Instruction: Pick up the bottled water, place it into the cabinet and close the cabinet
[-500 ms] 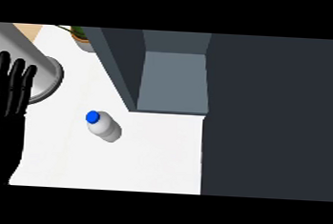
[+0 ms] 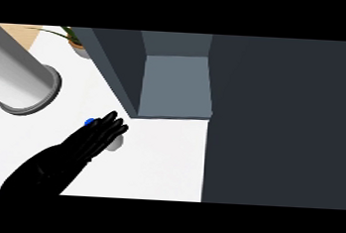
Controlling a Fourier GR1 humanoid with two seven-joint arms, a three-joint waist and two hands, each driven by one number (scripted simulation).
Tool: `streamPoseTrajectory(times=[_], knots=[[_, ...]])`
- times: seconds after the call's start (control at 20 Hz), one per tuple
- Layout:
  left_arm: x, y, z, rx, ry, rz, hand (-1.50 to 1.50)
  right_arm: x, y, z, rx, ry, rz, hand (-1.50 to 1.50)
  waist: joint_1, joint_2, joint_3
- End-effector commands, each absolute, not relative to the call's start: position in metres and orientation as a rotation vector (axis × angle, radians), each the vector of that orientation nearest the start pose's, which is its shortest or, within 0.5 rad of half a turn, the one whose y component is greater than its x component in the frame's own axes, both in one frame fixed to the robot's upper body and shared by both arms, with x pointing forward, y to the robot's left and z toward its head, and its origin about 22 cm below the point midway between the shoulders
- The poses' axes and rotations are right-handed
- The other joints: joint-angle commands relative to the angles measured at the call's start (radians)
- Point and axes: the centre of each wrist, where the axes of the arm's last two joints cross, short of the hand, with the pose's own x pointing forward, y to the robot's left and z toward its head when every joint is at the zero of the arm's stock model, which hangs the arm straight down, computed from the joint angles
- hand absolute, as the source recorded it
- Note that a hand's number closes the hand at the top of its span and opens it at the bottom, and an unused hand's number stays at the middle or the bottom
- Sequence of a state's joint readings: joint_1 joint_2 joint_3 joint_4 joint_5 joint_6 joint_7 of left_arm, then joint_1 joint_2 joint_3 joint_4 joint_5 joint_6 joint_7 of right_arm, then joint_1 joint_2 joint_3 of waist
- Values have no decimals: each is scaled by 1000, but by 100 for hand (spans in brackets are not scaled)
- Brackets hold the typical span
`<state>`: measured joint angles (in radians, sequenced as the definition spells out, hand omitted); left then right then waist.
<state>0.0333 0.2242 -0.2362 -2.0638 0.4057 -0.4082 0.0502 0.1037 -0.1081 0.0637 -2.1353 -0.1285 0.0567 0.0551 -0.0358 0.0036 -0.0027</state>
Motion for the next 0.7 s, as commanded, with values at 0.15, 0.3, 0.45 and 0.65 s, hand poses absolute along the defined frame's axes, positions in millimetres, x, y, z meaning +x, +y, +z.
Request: streamPoseTrajectory(times=[0.15,0.3,0.45,0.65], knots=[[173,255,110,-1060,-1568,-611,-150,147,-241,126,266,-1891,86,-150,21,-11,2],[164,271,135,-1081,-1551,-629,-150,122,-255,153,258,-1895,117,-150,27,-11,3],[163,304,147,-1080,-1523,-638,-150,110,-255,153,240,-1884,98,-150,34,-8,2],[157,326,162,-1077,-1532,-623,-150,105,-264,170,262,-1898,104,-150,42,-9,2]])
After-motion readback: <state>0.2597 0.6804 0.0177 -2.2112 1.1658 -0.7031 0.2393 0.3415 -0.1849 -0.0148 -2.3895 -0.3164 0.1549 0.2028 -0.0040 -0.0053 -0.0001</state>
